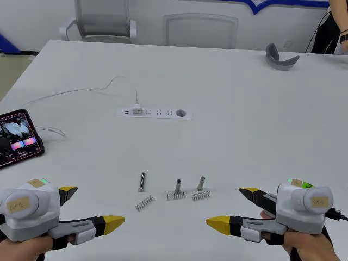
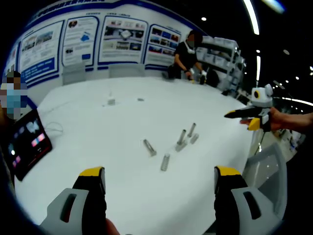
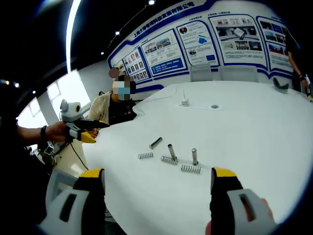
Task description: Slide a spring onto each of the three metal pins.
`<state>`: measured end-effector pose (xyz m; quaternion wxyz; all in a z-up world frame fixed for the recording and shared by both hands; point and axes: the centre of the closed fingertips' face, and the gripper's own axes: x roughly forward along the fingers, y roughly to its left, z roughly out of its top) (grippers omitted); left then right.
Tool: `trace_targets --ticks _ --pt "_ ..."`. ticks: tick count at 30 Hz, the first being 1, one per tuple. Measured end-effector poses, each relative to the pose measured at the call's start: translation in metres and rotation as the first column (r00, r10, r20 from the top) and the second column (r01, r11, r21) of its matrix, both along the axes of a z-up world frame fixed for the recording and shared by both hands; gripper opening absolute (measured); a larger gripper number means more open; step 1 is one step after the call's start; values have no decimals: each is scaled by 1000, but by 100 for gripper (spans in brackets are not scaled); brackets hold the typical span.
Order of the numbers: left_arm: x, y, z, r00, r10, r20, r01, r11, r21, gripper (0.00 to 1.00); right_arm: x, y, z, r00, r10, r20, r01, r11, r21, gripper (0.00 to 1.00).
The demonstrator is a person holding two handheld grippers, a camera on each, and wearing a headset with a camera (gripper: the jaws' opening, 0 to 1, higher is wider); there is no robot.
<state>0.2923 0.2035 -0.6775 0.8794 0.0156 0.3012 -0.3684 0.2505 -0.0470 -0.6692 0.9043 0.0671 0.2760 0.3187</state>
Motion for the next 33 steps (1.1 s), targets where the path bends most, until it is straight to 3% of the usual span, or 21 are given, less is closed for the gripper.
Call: trace_targets --ticks 12,33 --pt "17 -5 -7 1000 -4 -12 4 1000 11 90 -6 -5 -4 1000 -11 -13 11 1000 -16 92" --pt "36 -25 -12 998 -53 -25 54 998 27 86 -13 -9 -10 999 -34 -31 33 999 -13 94"
